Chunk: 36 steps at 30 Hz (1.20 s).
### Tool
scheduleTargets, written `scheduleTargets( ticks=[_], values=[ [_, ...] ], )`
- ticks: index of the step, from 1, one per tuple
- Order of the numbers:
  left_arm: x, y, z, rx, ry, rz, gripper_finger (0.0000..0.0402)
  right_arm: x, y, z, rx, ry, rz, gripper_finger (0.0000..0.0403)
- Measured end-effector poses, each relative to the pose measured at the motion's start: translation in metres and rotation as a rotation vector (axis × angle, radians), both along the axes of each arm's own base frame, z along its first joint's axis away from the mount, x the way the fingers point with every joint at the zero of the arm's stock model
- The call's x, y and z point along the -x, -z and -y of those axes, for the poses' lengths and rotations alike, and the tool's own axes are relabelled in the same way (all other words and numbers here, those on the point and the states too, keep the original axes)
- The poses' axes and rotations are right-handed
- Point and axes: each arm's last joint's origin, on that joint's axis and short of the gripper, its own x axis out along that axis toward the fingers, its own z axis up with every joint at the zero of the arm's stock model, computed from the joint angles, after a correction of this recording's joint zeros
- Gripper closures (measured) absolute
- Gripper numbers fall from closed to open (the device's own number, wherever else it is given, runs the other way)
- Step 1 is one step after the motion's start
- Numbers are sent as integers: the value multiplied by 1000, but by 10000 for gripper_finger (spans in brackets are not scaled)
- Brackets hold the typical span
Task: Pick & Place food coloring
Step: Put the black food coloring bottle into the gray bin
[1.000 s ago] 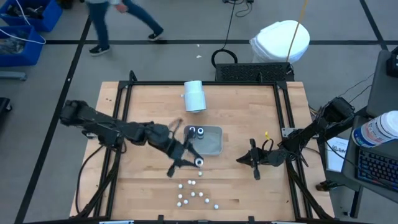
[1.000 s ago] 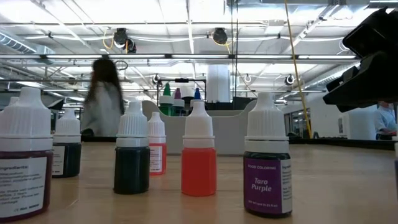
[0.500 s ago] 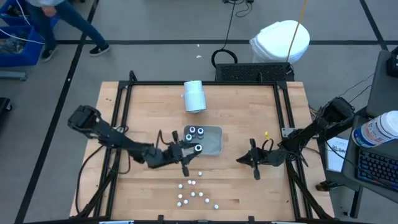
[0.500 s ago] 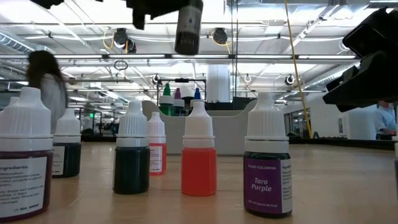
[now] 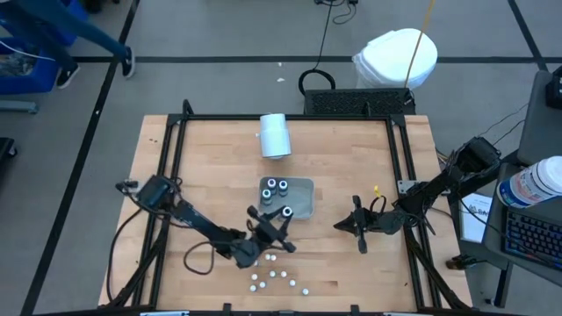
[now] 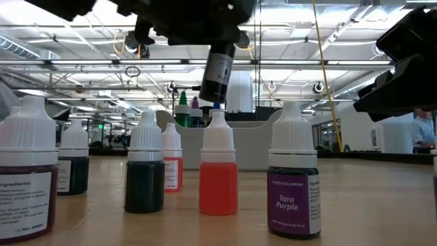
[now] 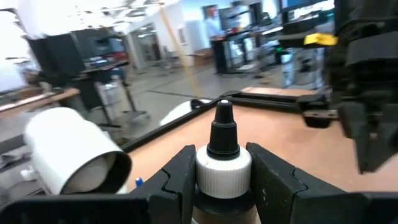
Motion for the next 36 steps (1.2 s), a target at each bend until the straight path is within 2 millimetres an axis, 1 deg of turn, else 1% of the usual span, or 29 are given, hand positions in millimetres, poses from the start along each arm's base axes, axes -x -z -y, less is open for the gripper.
scheduleTargets(
  ticks=[3, 7, 11, 13, 17, 20, 30, 36],
  values=[
    [-11, 4, -3, -10, -42, -11, 277, 0, 0, 0, 9, -3, 0, 403],
    [-18, 12, -18, 23, -78, 17, 277, 0, 0, 0, 13, -4, 0, 403],
    [-17, 22, -35, 64, -109, 54, 277, 0, 0, 0, 12, -6, -1, 403],
    [-14, 28, -39, 84, -116, 71, 277, 0, 0, 0, 12, -6, -1, 403],
    [-6, 38, -42, 111, -143, 98, 277, 0, 0, 0, 13, -7, -1, 403],
    [-5, 40, -43, 111, -144, 96, 277, 0, 0, 0, 18, -9, 0, 403],
    [-6, 42, -49, 107, -159, 88, 277, 0, -1, 0, 15, -10, 6, 403],
    [-5, 51, -52, 128, -171, 78, 277, 0, 0, 0, 13, -9, 5, 403]
  ],
)
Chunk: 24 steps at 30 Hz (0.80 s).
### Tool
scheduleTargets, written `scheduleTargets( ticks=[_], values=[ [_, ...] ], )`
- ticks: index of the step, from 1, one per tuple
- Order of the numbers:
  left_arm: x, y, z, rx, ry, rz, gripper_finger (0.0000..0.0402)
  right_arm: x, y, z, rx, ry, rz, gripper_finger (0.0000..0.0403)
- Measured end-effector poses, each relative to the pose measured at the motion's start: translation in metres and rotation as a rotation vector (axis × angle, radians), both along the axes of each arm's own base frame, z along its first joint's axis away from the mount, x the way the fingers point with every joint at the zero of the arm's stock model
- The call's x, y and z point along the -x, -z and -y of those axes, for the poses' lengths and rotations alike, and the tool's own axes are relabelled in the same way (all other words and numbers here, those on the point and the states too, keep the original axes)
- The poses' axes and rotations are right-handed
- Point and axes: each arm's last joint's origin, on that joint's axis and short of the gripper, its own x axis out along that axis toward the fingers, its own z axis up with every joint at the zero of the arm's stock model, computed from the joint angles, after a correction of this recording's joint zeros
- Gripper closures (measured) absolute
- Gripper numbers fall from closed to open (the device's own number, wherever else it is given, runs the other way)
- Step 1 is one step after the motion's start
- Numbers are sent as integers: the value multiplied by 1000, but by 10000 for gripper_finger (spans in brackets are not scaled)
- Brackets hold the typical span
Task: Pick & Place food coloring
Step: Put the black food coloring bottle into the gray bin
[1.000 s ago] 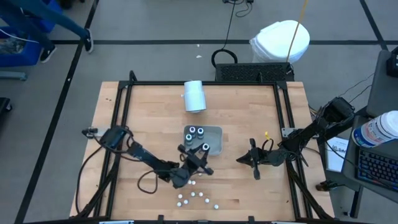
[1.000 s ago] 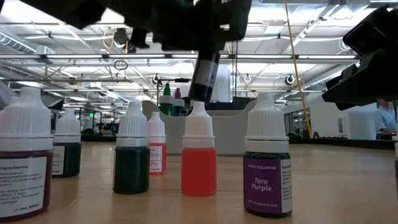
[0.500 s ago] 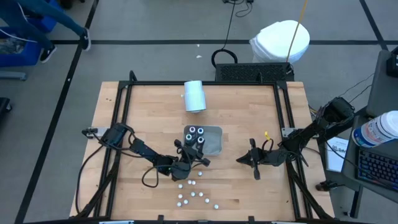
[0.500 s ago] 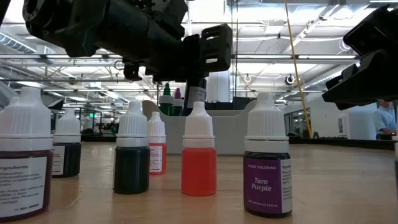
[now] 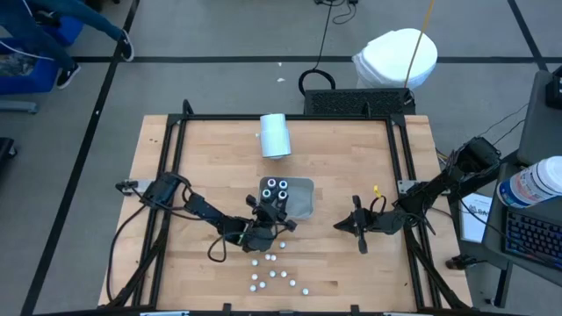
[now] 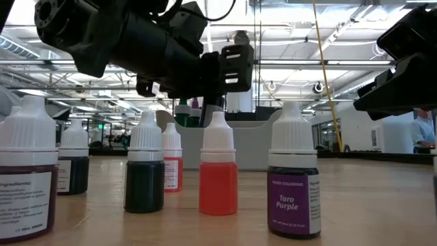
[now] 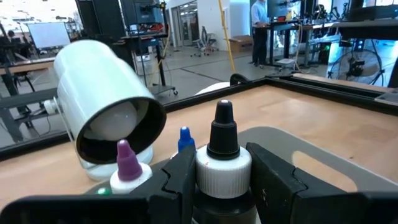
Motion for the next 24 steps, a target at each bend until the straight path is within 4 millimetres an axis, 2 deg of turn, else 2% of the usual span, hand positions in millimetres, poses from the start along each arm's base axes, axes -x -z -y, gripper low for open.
scheduleTargets(
  ticks=[12, 24],
  values=[
    [6, 2, 9, 26, -25, 57, 277, 0, 0, 0, 14, -3, 1, 403],
    [9, 15, 7, 61, -16, 47, 266, 0, 0, 0, 18, -2, 2, 403]
  ],
)
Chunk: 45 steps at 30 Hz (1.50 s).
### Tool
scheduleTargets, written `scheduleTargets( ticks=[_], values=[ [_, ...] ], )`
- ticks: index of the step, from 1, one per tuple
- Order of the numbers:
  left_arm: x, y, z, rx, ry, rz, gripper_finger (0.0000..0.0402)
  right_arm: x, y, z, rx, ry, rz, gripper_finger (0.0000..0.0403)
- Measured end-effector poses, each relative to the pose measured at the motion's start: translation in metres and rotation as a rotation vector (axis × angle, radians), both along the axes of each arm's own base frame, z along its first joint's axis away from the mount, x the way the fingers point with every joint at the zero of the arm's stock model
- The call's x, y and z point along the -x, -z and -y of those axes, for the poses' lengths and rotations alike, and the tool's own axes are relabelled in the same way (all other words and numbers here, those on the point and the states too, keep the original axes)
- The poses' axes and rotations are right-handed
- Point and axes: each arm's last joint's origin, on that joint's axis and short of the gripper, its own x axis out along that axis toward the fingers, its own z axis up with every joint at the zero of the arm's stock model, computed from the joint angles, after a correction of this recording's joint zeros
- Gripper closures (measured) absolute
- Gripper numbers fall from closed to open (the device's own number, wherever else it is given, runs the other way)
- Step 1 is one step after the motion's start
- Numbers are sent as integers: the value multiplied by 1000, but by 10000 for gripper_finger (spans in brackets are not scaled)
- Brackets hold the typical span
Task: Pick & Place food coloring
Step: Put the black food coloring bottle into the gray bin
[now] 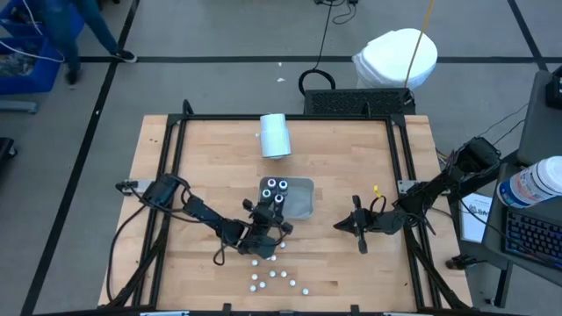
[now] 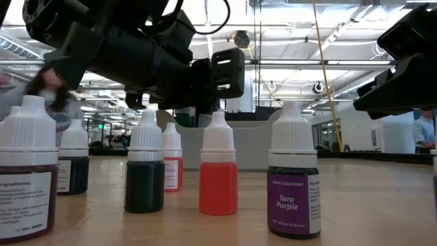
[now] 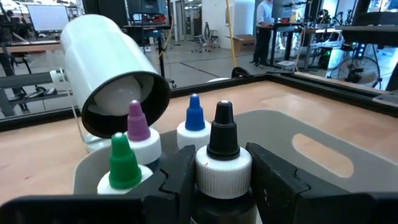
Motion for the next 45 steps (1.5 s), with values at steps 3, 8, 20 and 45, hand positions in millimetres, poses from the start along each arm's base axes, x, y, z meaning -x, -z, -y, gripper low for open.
scheduleTargets(
  ticks=[3, 8, 20, 45],
  values=[
    [0, 2, 0, 19, 37, -17, 270, 0, 0, 0, 0, 0, 0, 403],
    [-2, 3, 0, 53, 102, -35, 242, 0, 0, 1, 3, 2, 0, 403],
    [0, 3, 6, 19, 108, -64, 197, -1, 0, 1, 0, 6, 0, 403],
    [41, -113, 74, -716, 351, -376, 287, -1, 0, 1, -19, 10, -2, 403]
  ],
)
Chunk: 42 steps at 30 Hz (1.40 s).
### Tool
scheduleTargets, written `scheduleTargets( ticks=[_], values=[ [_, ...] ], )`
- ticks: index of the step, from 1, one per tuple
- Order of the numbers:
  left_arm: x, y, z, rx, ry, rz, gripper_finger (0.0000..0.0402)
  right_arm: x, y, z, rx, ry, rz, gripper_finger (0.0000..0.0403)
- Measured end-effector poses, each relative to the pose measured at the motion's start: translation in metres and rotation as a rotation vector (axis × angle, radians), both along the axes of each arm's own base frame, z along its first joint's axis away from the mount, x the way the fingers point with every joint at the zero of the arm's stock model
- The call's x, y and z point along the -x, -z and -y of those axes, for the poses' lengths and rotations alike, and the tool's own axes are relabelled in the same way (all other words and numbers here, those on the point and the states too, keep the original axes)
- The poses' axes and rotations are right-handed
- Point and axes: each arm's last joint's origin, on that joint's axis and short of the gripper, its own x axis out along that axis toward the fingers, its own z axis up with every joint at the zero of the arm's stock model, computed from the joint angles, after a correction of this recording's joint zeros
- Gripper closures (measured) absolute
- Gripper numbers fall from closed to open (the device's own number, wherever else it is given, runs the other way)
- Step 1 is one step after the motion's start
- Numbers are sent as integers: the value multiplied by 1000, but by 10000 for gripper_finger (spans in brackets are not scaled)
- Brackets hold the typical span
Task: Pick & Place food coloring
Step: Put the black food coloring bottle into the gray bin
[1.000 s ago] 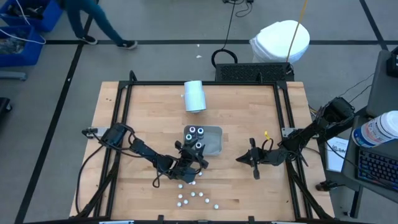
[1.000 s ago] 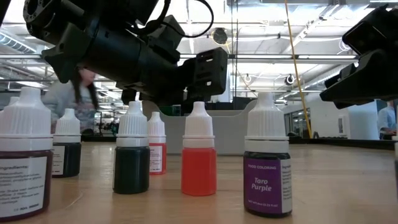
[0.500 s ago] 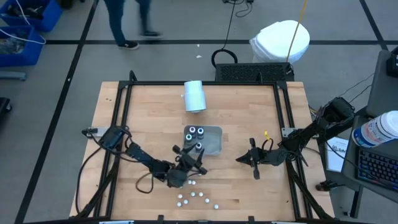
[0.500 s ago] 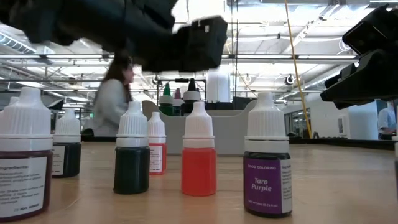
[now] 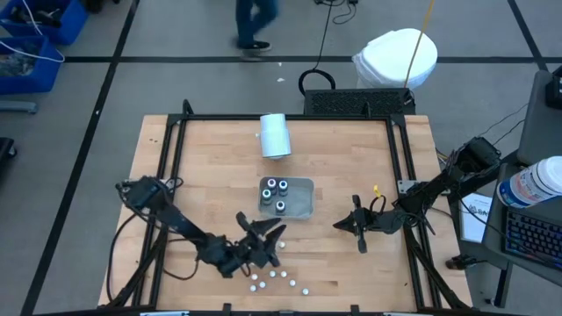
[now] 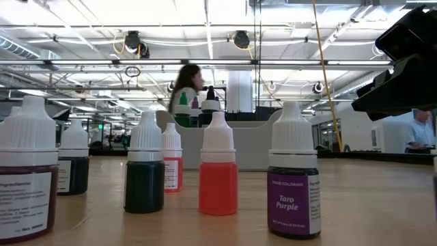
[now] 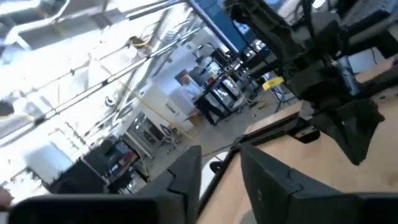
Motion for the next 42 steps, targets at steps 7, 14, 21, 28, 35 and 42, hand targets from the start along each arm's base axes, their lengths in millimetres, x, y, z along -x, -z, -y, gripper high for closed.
scheduleTargets(
  ticks=[7, 14, 21, 28, 35, 42],
  values=[
    [19, -42, -7, -50, 275, -149, 351, 0, 0, 0, -23, 8, -1, 403],
    [49, -96, -62, 307, 922, -384, 396, 0, -1, 0, -33, 8, 10, 403],
    [98, -105, -98, 412, 850, -424, 397, -1, -2, -1, -38, 8, 17, 403],
    [155, -79, -134, 520, 853, -152, 398, -1, -3, -1, -40, 9, 23, 403],
    [178, -21, -149, 592, 823, -54, 398, -1, -5, -1, -36, 2, 48, 403],
    [187, 25, -155, 678, 780, -36, 399, -3, -11, -2, 50, -35, 109, 403]
  ],
)
